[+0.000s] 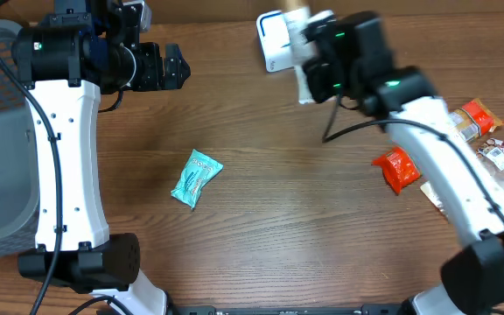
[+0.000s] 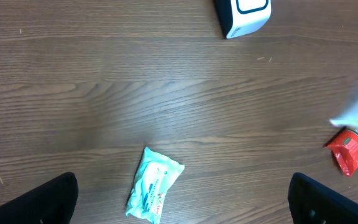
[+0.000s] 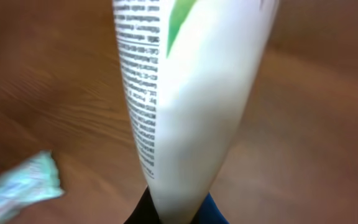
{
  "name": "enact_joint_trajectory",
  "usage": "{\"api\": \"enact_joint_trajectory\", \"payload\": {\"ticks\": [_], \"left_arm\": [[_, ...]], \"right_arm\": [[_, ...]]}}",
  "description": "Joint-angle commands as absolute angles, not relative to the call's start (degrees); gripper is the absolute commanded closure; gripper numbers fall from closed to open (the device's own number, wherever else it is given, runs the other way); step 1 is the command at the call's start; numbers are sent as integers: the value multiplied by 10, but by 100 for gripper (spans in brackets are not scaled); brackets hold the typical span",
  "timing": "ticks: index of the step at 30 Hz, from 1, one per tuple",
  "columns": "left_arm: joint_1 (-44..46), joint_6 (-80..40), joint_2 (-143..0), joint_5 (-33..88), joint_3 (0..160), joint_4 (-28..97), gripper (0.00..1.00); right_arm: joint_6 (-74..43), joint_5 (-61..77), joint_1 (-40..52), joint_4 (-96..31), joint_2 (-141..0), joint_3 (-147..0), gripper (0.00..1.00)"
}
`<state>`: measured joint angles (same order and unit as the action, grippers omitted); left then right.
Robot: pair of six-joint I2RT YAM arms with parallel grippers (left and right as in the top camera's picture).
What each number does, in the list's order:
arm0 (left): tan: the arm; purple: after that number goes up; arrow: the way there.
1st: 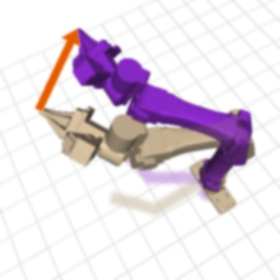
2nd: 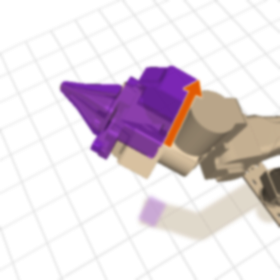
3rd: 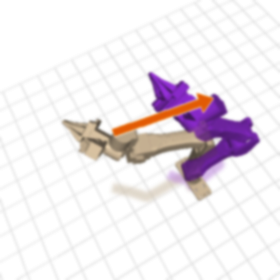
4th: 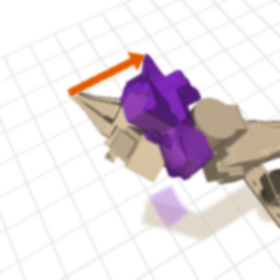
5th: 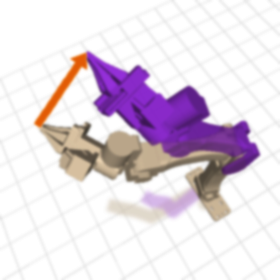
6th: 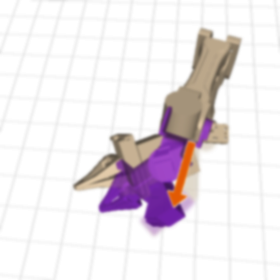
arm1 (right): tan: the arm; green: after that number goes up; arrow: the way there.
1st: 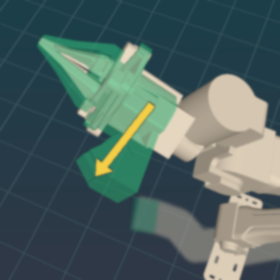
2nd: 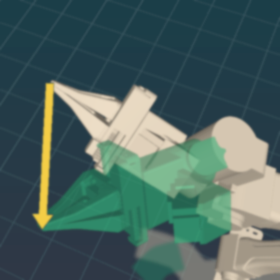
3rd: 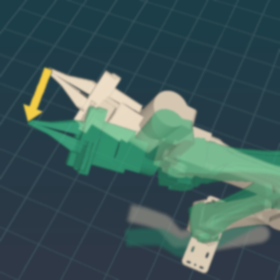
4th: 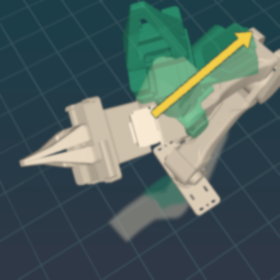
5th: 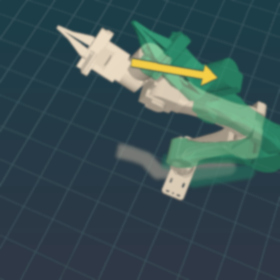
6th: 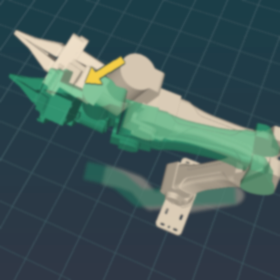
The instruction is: Scan the item barcode
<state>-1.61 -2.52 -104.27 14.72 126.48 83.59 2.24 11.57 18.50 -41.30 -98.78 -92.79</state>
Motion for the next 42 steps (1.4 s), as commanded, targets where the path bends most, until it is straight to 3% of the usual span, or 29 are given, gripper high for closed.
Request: {"api": "enact_joint_trajectory", "payload": {"ticks": [1, 9, 22, 24, 25, 28, 33, 35, 42], "left_arm": [[-15, -13, -1045, 146, 1267, 835, 0], [-15, -13, -1045, 146, 1267, 835, 1], [-15, -13, -1045, 146, 1267, 835, 0], [-15, -13, -1045, 146, 1267, 835, 0], [-15, -13, -1045, 146, 1267, 835, 0], [-15, -12, -1045, 146, 1267, 835, 1], [-15, -13, -1045, 146, 1267, 835, 0], [-15, -13, -1045, 146, 1267, 835, 1], [-15, -13, -1045, 146, 1267, 835, 1]], "right_arm": [[-177, 171, 132, -448, -982, -940, 96], [-410, -10, 55, -481, -992, -853, 96], [-450, -49, -31, -228, -992, -616, 96], [-450, -48, -41, -223, -992, -605, 86], [-450, -48, -46, -227, -992, -602, 72], [-443, -48, -52, -248, -992, -602, 58], [-355, -11, -52, -269, -988, -620, 12], [-337, -12, -52, -310, -981, -649, 7], [-297, 26, -49, -462, -946, -786, 6]]}}
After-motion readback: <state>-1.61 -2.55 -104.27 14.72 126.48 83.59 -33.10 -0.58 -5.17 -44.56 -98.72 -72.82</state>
